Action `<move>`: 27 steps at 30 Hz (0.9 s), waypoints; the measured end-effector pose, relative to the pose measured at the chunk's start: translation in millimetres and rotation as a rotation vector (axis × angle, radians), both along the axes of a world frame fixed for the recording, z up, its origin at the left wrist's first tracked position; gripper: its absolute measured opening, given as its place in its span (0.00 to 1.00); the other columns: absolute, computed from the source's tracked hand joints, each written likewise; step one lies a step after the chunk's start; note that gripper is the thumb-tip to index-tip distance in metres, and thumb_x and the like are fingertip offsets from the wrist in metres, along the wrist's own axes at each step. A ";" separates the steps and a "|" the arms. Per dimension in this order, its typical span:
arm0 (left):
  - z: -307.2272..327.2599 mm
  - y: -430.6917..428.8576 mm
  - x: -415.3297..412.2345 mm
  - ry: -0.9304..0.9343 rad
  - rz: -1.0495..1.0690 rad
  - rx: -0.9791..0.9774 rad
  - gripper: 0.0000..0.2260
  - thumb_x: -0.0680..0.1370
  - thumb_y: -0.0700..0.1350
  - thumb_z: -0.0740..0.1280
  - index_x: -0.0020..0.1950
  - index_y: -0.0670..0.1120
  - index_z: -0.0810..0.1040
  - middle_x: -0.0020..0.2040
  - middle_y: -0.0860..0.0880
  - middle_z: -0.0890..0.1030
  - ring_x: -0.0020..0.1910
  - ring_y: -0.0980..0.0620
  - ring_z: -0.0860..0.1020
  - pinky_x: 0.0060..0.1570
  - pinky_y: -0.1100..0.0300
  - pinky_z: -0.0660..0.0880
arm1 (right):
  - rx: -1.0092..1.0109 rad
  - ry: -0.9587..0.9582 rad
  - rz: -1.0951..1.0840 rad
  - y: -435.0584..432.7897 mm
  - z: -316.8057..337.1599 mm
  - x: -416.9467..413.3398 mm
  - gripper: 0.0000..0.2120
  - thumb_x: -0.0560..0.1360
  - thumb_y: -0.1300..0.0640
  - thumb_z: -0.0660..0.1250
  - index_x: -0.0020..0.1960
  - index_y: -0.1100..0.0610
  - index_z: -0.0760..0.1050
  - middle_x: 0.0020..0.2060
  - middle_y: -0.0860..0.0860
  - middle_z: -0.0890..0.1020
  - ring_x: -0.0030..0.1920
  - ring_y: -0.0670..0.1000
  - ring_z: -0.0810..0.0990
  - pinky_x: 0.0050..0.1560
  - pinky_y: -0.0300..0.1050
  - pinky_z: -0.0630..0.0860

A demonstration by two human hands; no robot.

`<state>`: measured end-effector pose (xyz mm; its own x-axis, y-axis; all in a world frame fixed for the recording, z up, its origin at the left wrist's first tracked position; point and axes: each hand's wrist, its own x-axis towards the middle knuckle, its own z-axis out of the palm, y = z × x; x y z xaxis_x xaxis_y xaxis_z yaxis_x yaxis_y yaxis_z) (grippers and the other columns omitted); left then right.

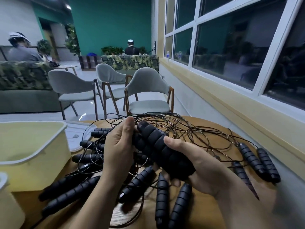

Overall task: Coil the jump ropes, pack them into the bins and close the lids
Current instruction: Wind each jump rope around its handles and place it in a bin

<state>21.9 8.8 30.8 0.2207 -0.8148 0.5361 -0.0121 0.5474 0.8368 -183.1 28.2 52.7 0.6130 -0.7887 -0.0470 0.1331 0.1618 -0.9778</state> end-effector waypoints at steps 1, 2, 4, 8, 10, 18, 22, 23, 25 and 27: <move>0.1 -1.7 1.9 -0.024 0.018 0.000 0.23 0.86 0.59 0.62 0.42 0.44 0.79 0.36 0.38 0.76 0.34 0.38 0.73 0.37 0.39 0.75 | 0.010 0.017 0.014 3.0 1.8 0.1 0.25 0.80 0.39 0.69 0.62 0.59 0.85 0.50 0.64 0.85 0.39 0.57 0.79 0.28 0.43 0.73; 0.5 -3.2 3.7 -0.051 0.030 -0.007 0.23 0.86 0.59 0.62 0.41 0.43 0.77 0.35 0.39 0.75 0.34 0.38 0.71 0.37 0.40 0.74 | 0.007 0.039 0.033 6.5 3.2 -1.6 0.22 0.81 0.39 0.68 0.60 0.57 0.86 0.49 0.63 0.85 0.39 0.58 0.79 0.28 0.43 0.72; 1.9 -5.4 7.0 -0.080 0.051 -0.015 0.20 0.87 0.56 0.63 0.39 0.48 0.78 0.34 0.49 0.76 0.34 0.46 0.73 0.37 0.48 0.72 | 0.012 0.073 0.024 4.4 3.0 -1.5 0.20 0.82 0.39 0.68 0.60 0.54 0.86 0.50 0.63 0.86 0.39 0.57 0.78 0.27 0.42 0.71; 9.2 -2.3 5.2 -0.074 -0.016 0.027 0.19 0.87 0.54 0.61 0.42 0.46 0.82 0.37 0.48 0.81 0.36 0.49 0.78 0.39 0.52 0.75 | 0.068 0.006 -0.029 -0.9 -2.4 -7.0 0.28 0.80 0.38 0.72 0.68 0.59 0.81 0.49 0.64 0.84 0.35 0.53 0.75 0.26 0.38 0.67; 13.2 2.0 -0.3 -0.021 -0.084 0.074 0.22 0.86 0.56 0.57 0.40 0.49 0.82 0.34 0.48 0.80 0.35 0.48 0.76 0.40 0.53 0.74 | 0.072 -0.059 0.016 -1.8 -5.5 -9.4 0.30 0.77 0.38 0.74 0.70 0.57 0.80 0.48 0.64 0.82 0.33 0.51 0.74 0.27 0.38 0.63; 0.0 6.7 -33.1 0.046 -0.148 0.188 0.31 0.86 0.61 0.51 0.52 0.31 0.71 0.39 0.27 0.71 0.34 0.36 0.70 0.36 0.51 0.67 | -0.048 -0.309 0.072 -2.4 -12.9 -7.4 0.33 0.80 0.39 0.71 0.76 0.59 0.74 0.50 0.62 0.80 0.35 0.50 0.73 0.34 0.47 0.59; -5.1 8.8 -51.8 -0.190 -0.107 0.124 0.11 0.90 0.48 0.58 0.60 0.46 0.78 0.47 0.57 0.85 0.47 0.59 0.83 0.46 0.62 0.77 | -0.195 -0.272 -0.082 0.1 -6.3 -1.8 0.30 0.83 0.41 0.67 0.73 0.64 0.74 0.52 0.64 0.78 0.35 0.51 0.73 0.34 0.50 0.57; -5.1 7.6 -51.1 -0.303 -0.077 0.117 0.11 0.89 0.51 0.58 0.60 0.50 0.77 0.47 0.57 0.85 0.46 0.59 0.82 0.45 0.59 0.77 | -0.205 -0.267 -0.125 0.0 -5.2 -2.1 0.31 0.82 0.41 0.67 0.73 0.65 0.72 0.52 0.65 0.77 0.35 0.52 0.72 0.33 0.48 0.58; -3.6 4.8 -45.2 -0.619 -0.014 0.129 0.12 0.86 0.56 0.54 0.59 0.54 0.75 0.46 0.51 0.83 0.45 0.50 0.81 0.46 0.49 0.76 | -0.224 -0.250 -0.168 -1.1 -3.4 -5.2 0.30 0.82 0.42 0.66 0.74 0.63 0.70 0.53 0.64 0.78 0.36 0.53 0.72 0.31 0.43 0.62; -4.8 1.3 -36.6 -0.894 0.040 0.168 0.12 0.84 0.53 0.54 0.54 0.50 0.75 0.45 0.47 0.83 0.45 0.41 0.81 0.45 0.44 0.78 | -0.241 -0.172 -0.138 -2.4 -2.1 -8.1 0.27 0.83 0.44 0.66 0.73 0.61 0.72 0.52 0.63 0.81 0.36 0.53 0.72 0.31 0.42 0.65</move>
<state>-14.7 10.1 26.0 -0.1906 -0.8982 0.3961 -0.7114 0.4044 0.5747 -191.2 25.8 50.6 0.4825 -0.8406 0.2460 0.3041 -0.1026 -0.9471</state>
